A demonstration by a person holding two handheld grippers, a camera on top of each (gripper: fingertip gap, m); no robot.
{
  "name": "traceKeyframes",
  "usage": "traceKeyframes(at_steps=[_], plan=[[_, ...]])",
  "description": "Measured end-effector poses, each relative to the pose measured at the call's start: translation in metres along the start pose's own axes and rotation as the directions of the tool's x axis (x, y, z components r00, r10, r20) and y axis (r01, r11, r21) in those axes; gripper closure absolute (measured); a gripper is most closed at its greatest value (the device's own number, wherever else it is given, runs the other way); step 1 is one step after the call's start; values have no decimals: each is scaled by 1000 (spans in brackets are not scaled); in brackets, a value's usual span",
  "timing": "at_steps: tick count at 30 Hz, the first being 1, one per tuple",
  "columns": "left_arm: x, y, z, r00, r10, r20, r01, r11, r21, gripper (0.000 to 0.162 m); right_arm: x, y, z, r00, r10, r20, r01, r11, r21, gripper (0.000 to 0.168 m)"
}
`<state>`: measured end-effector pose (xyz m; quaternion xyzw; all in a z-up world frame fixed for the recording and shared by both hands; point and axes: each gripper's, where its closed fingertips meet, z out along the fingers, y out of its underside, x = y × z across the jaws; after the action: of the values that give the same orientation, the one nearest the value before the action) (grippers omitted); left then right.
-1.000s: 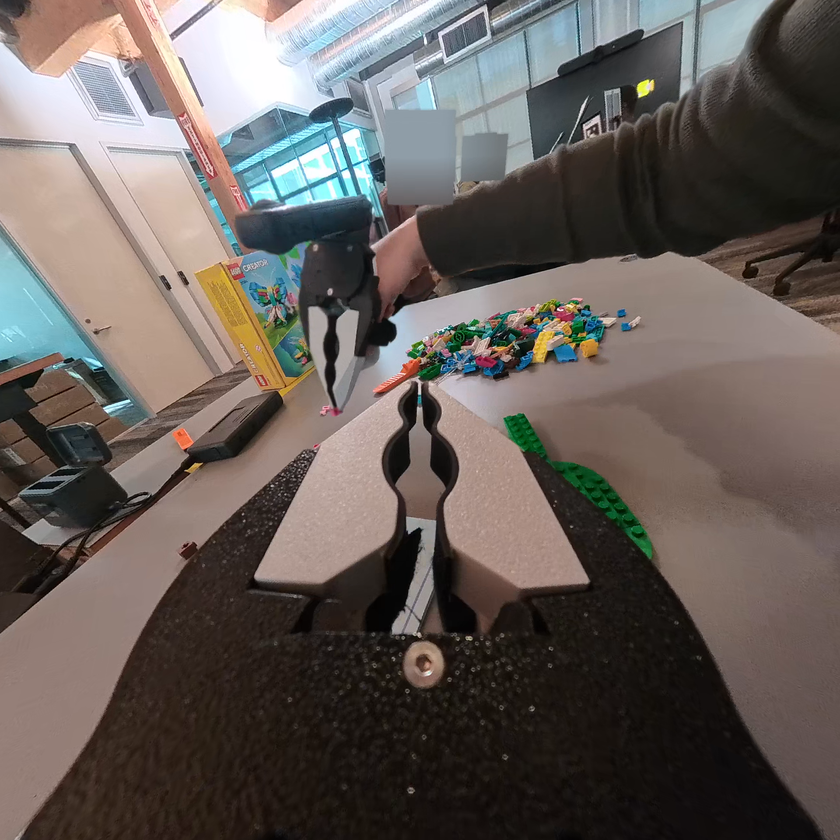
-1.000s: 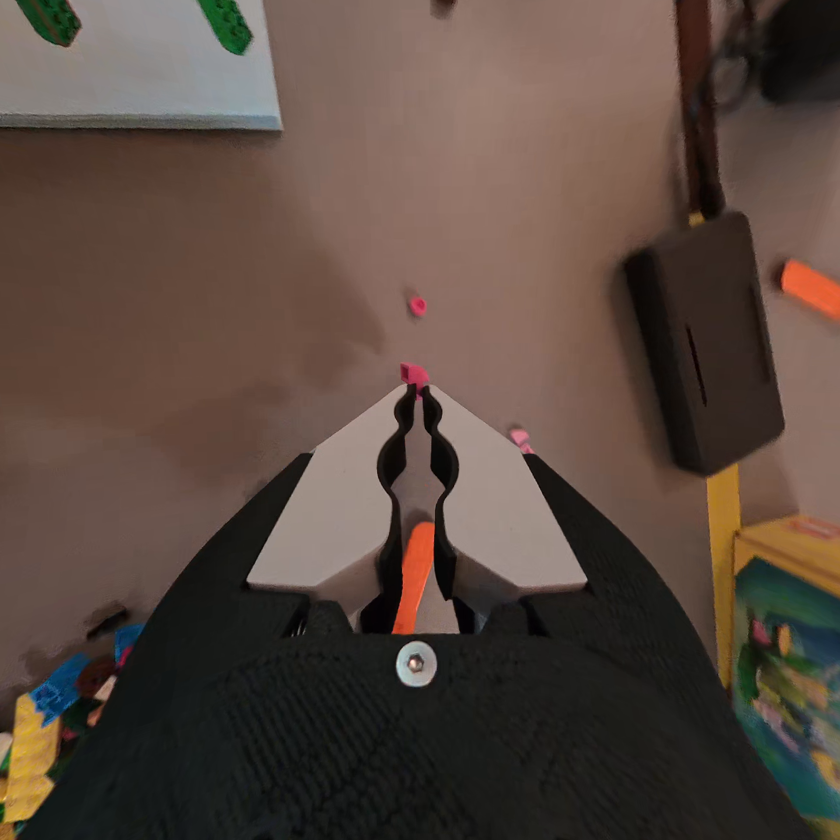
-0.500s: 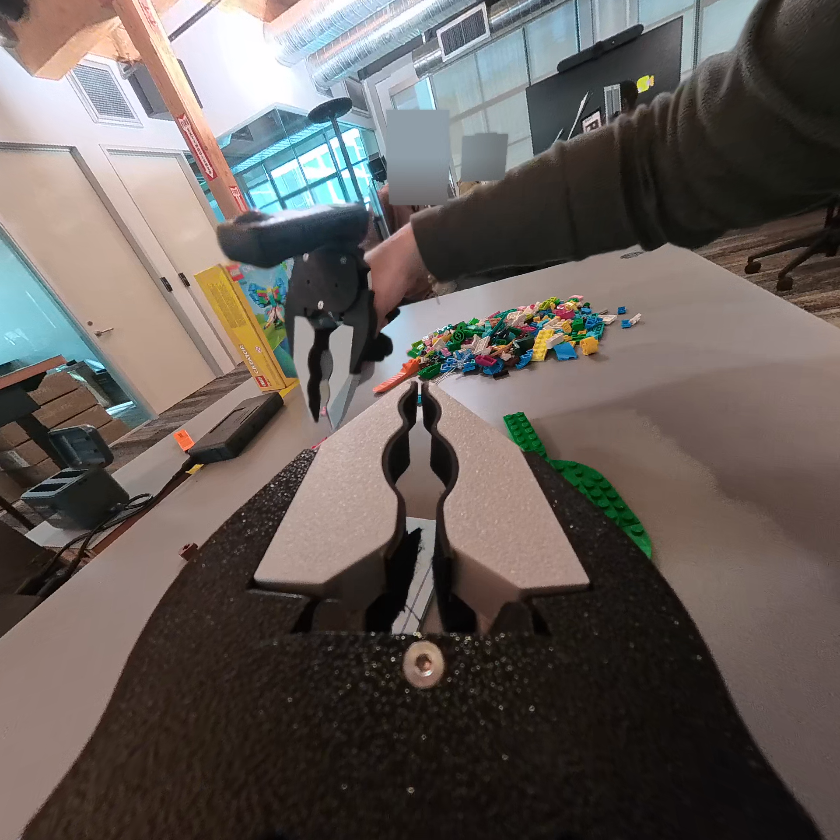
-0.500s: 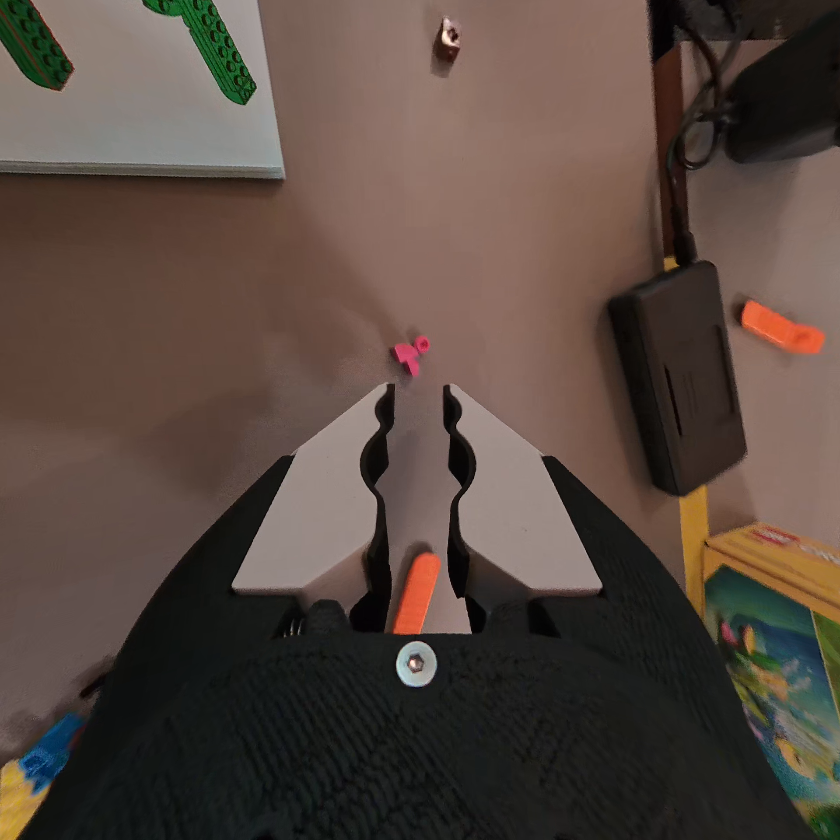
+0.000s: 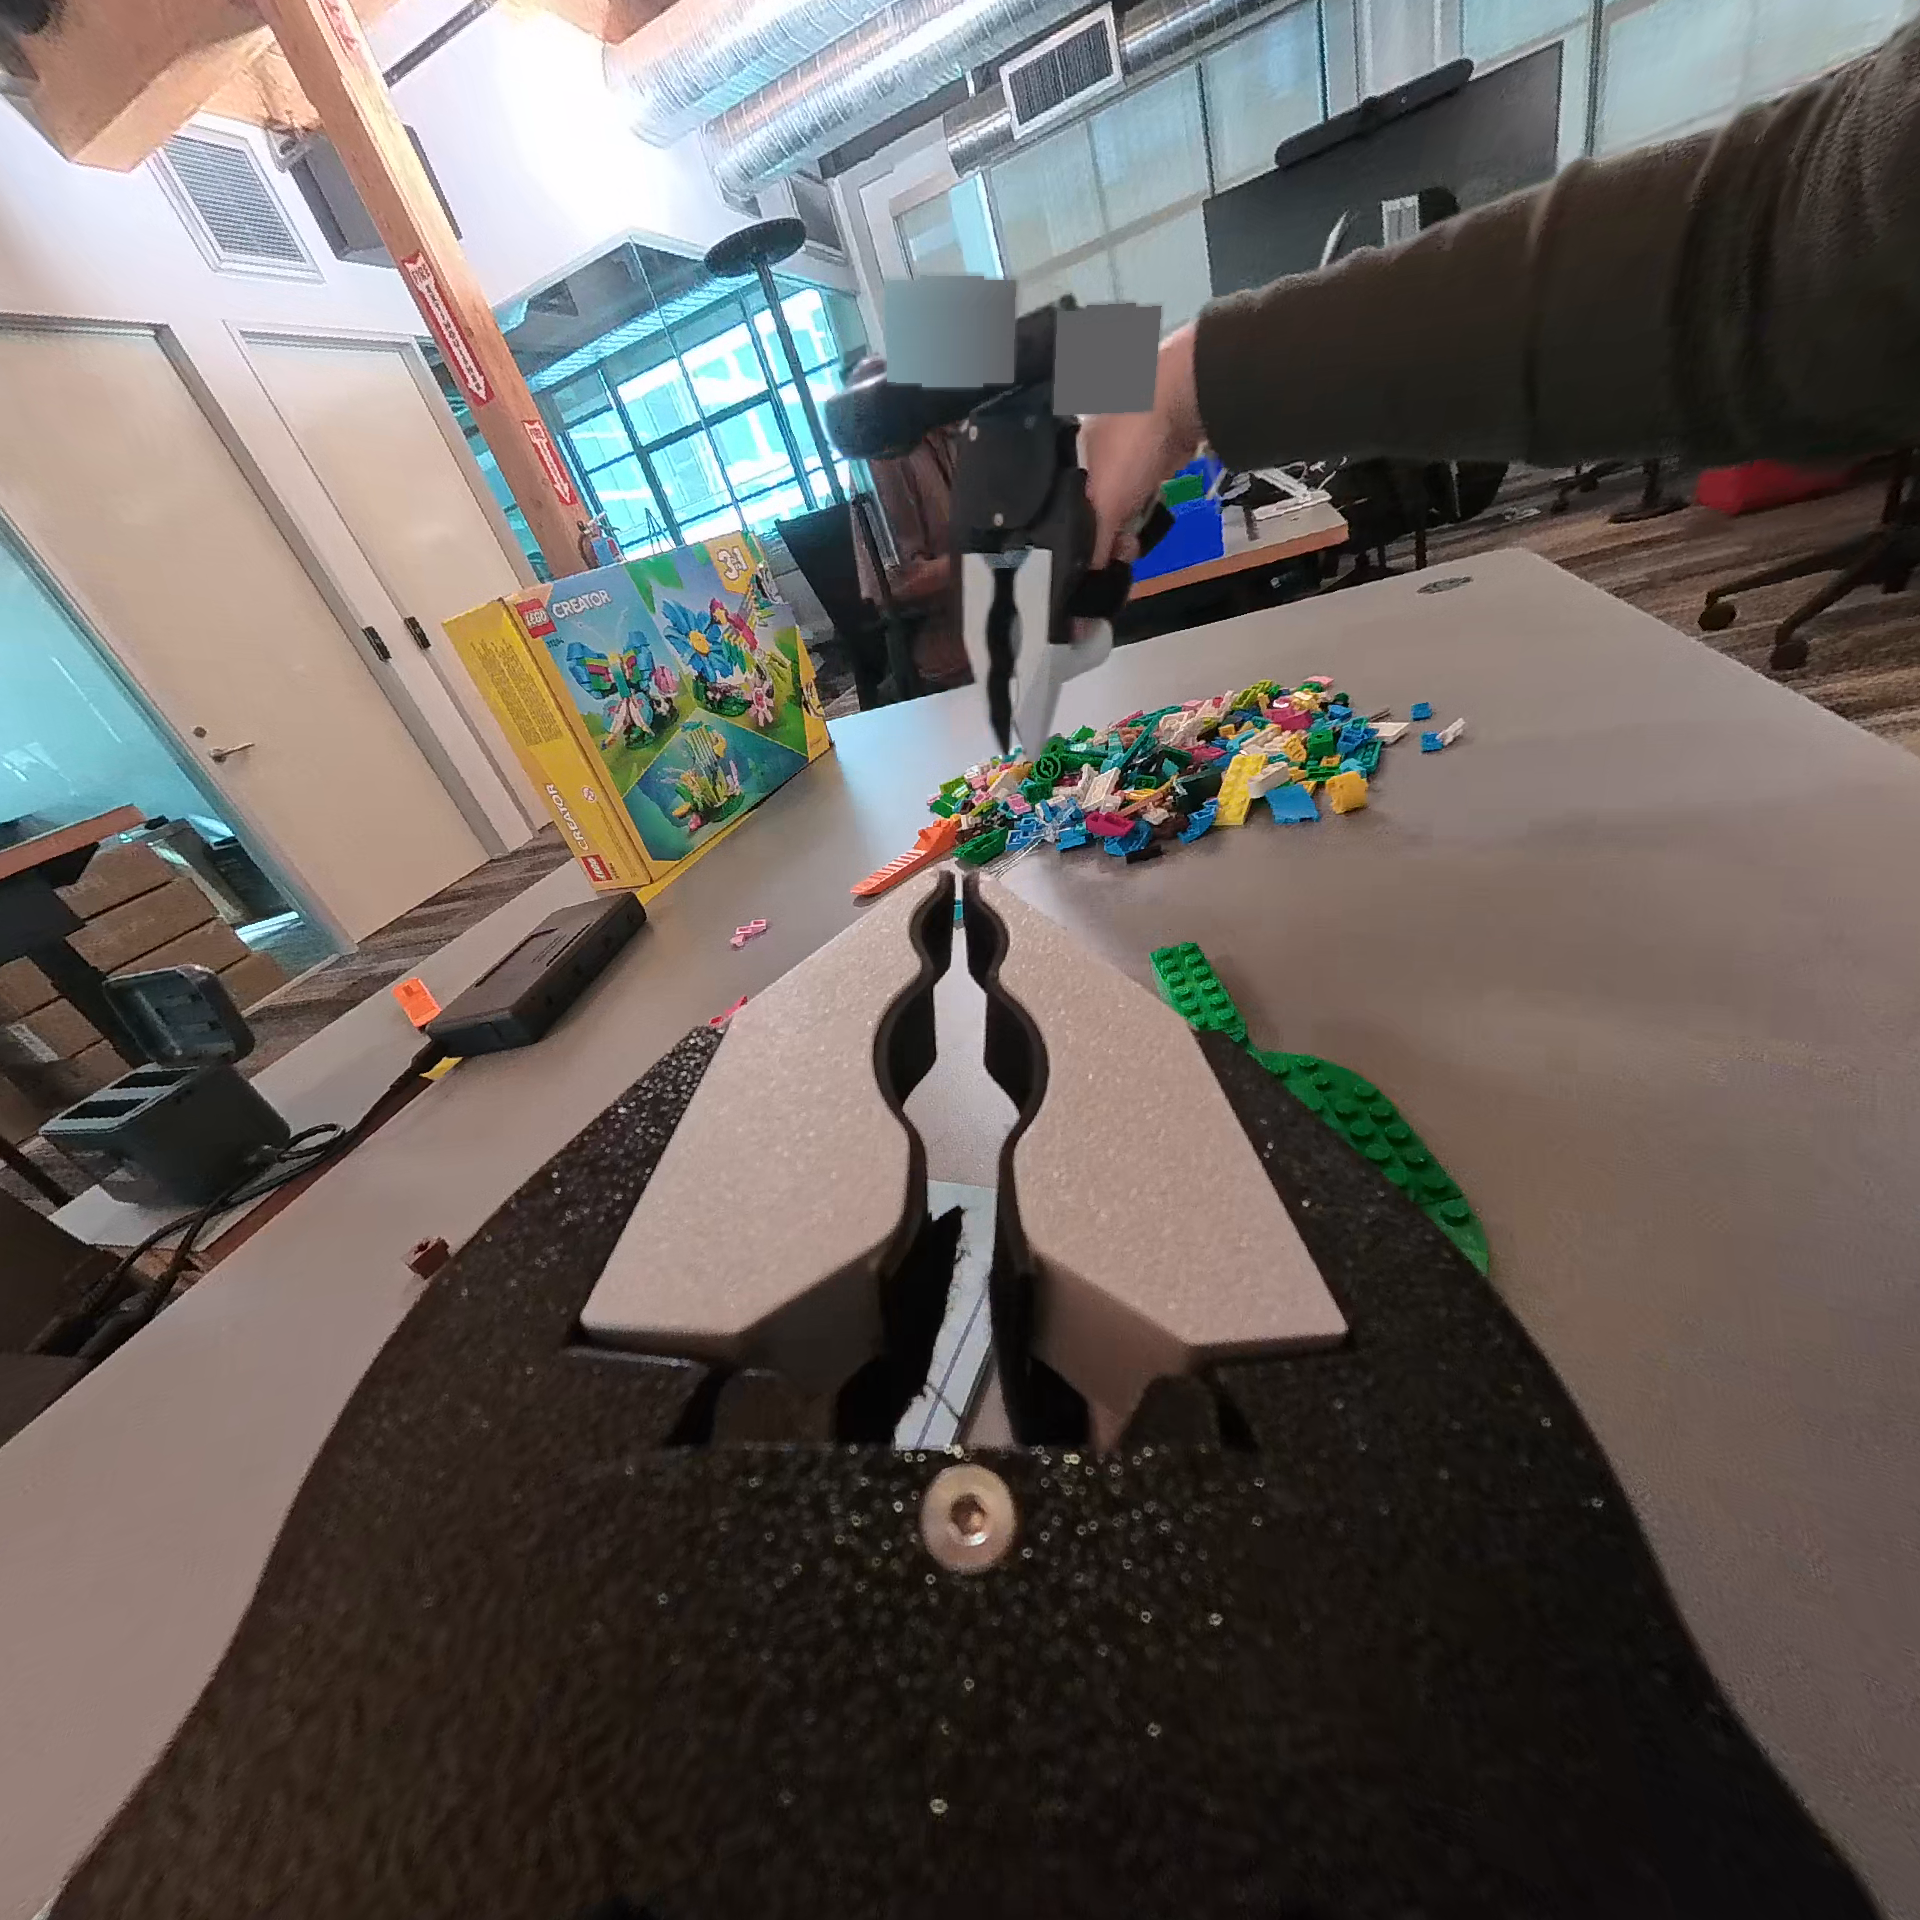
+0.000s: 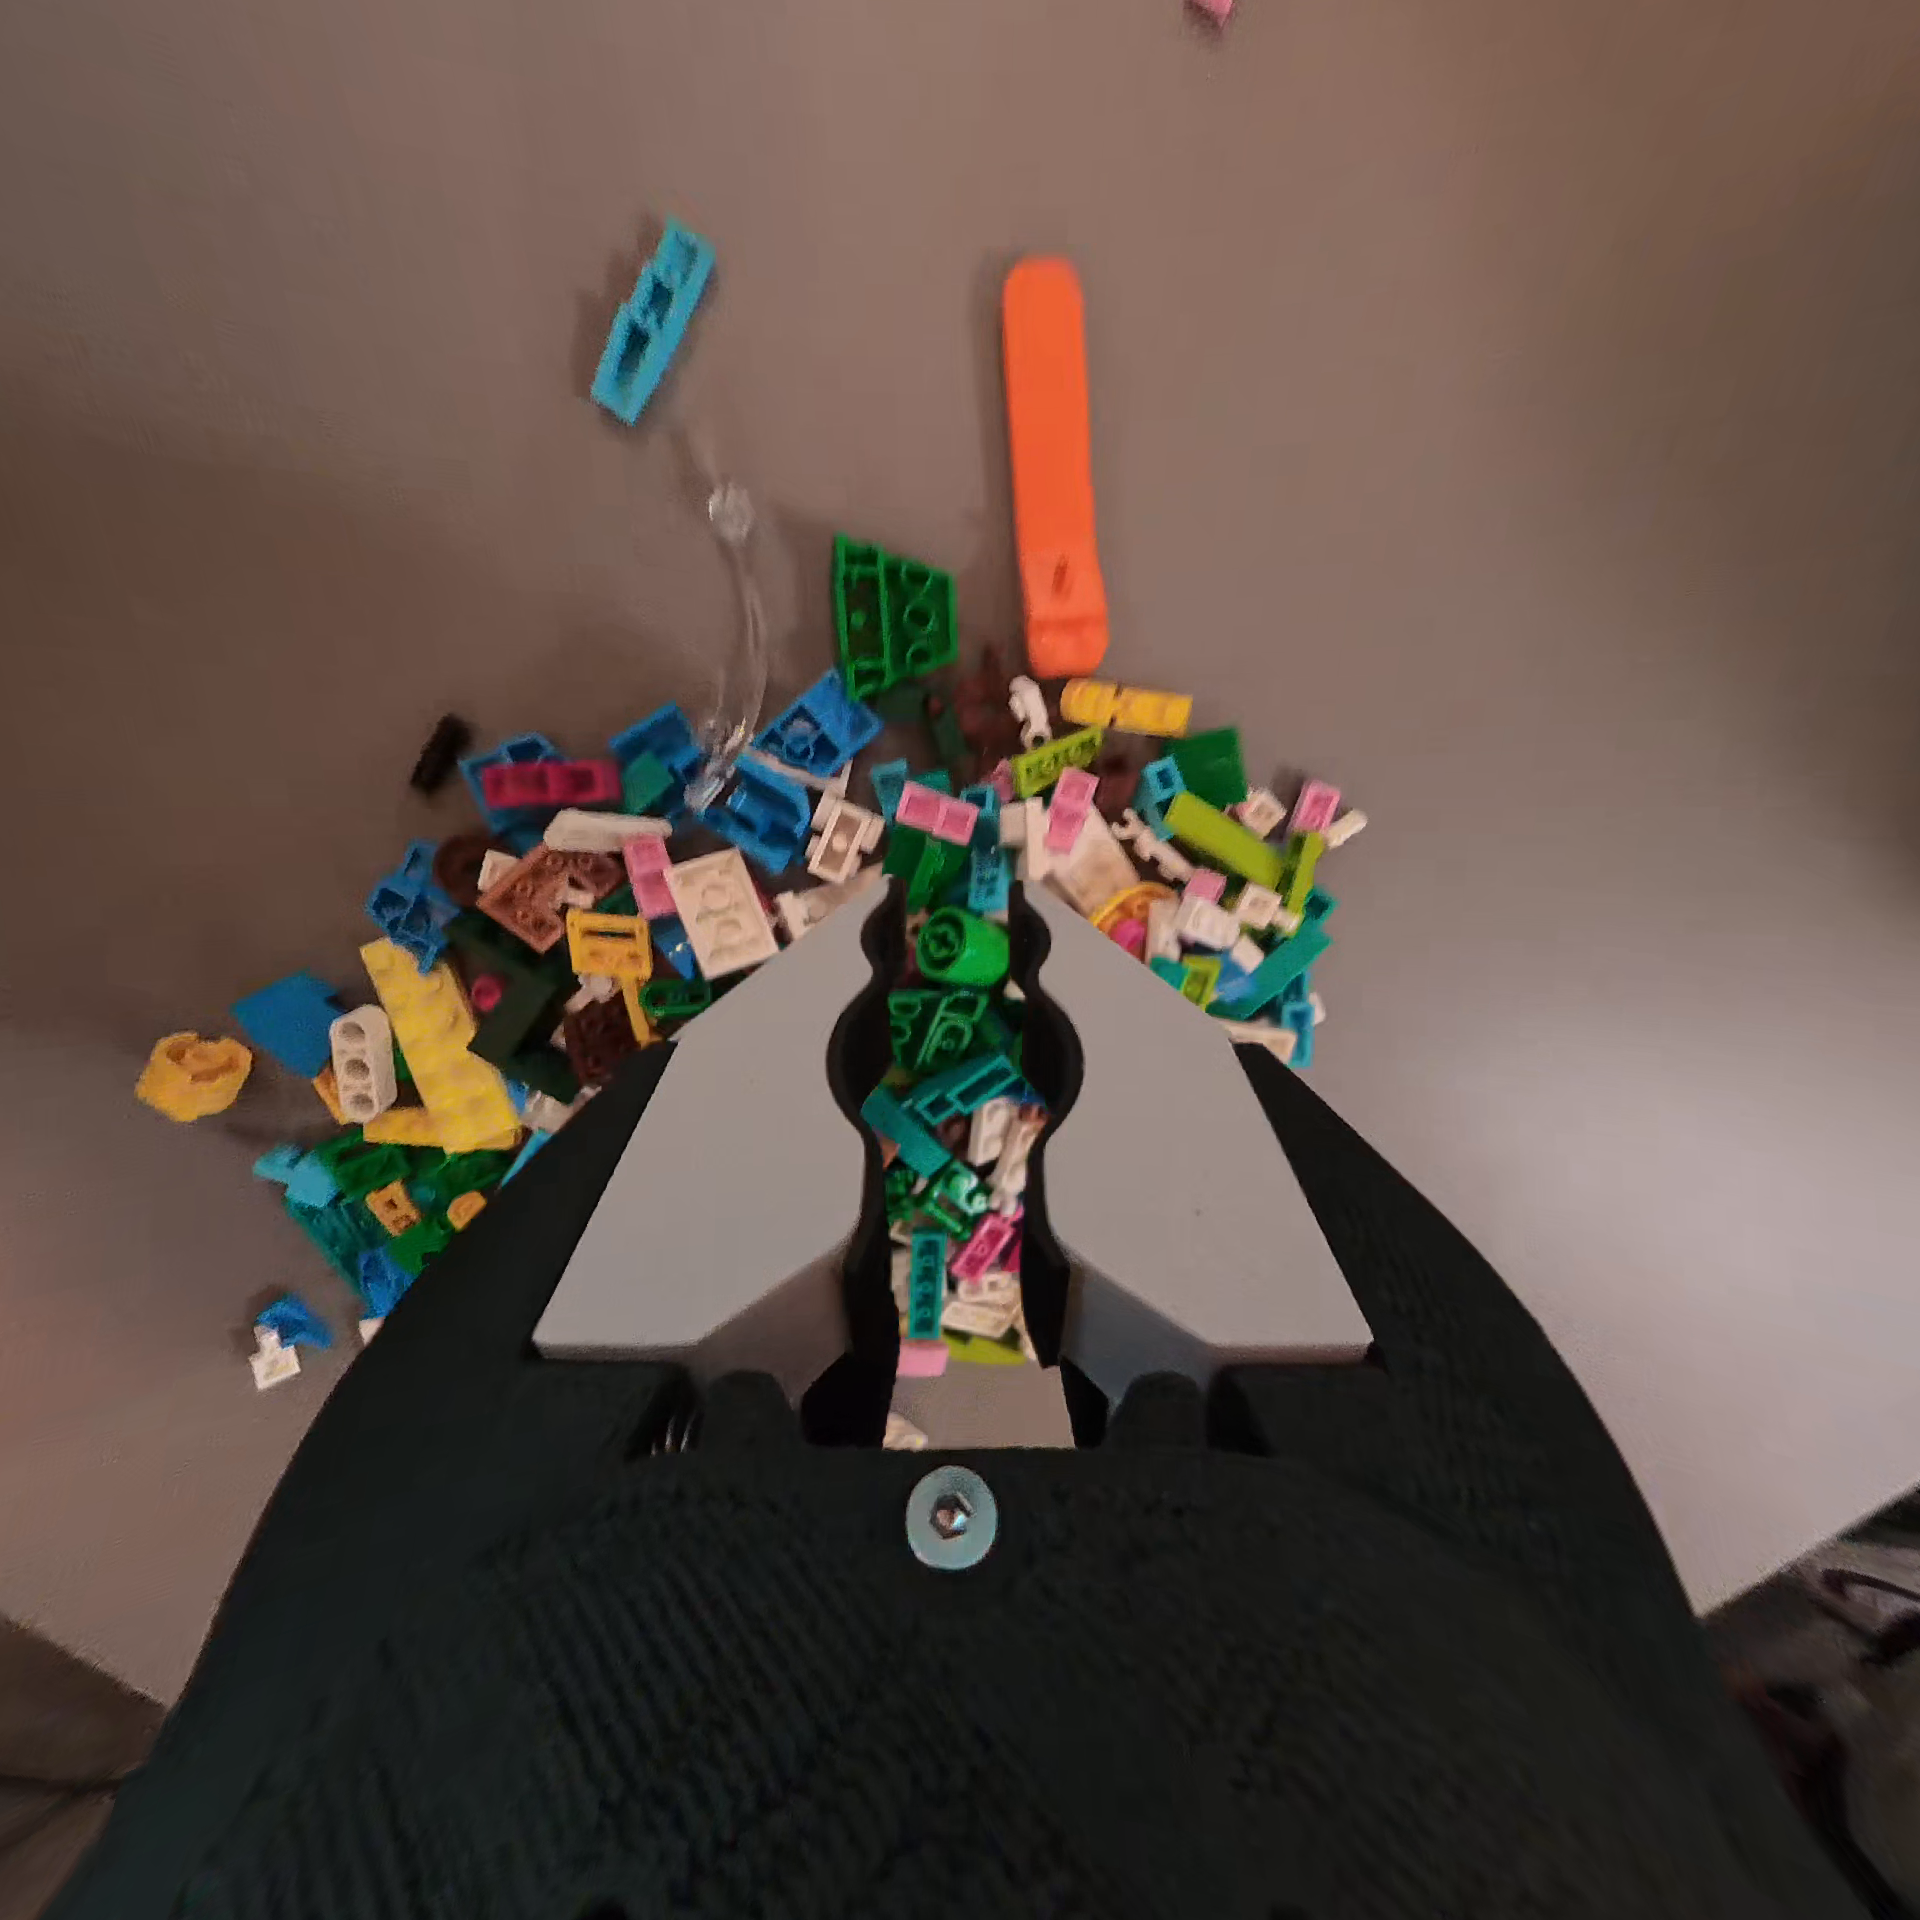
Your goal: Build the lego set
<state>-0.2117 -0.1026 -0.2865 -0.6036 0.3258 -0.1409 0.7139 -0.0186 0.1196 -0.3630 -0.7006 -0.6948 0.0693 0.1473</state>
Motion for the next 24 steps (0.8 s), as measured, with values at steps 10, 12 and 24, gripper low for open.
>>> traceKeyframes(at_steps=[10, 12, 24], plan=[[0, 0, 0, 1000, -3, 1, 3, 1000, 2, 162, 2, 18, 12, 1000, -6, -29, 5, 999, -53, 154], [-1, 0, 0, 1000, -4, 1, 4, 1000, 2, 162, 3, 17, 10, 999, -20, -33, 18, 998, -64, 156], [0, -1, 0, 1000, 1, 1, -1, 1000, 4, 162, -28, -93, -2, 934, -343, -103, 354, 929, 110, 164]])
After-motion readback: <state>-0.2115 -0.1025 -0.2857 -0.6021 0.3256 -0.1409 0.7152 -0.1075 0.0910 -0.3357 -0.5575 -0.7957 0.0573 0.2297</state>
